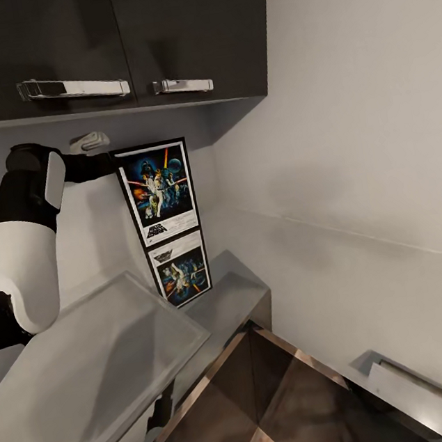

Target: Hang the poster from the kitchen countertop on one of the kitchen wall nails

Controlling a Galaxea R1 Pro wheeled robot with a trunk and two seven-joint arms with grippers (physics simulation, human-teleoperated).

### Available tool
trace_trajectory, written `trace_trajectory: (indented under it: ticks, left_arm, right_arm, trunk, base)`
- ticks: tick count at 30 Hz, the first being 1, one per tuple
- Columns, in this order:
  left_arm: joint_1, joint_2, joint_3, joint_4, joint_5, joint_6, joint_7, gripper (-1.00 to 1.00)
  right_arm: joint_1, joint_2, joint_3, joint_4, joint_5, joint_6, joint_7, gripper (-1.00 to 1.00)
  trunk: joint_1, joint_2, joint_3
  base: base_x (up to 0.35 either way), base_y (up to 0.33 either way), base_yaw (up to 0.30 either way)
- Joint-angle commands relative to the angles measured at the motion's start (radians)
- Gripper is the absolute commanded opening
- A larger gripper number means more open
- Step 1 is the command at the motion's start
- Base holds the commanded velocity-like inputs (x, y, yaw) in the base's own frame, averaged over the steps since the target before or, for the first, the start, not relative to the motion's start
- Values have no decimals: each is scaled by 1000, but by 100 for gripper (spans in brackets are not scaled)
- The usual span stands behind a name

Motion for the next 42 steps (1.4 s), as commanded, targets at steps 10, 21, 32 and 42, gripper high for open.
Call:
trace_trajectory:
  ticks: [10, 21, 32, 42]
  left_arm:
    - [-1, 0, 2, -1, 1, 5, -2, 100]
    - [-1, 0, 2, 0, 1, 5, -2, 100]
    - [-1, 0, 2, -2, 1, 5, -2, 100]
    - [-1, 5, 2, -3, 1, 5, -2, 100]
  right_arm:
    - [0, 0, 0, 4, 10, -6, -6, 100]
    - [0, 0, 0, 3, 11, -6, -6, 100]
    - [0, 0, 0, 3, 11, -6, -6, 100]
    - [0, 1, 1, 2, 11, -5, -6, 100]
  trunk:
    - [0, -1, -1]
    - [0, -1, -1]
    - [0, -1, -1]
    - [0, -1, -1]
  base:
    - [96, 0, 0]
    - [126, 0, 0]
    - [83, 0, 0]
    - [3, 0, 0]
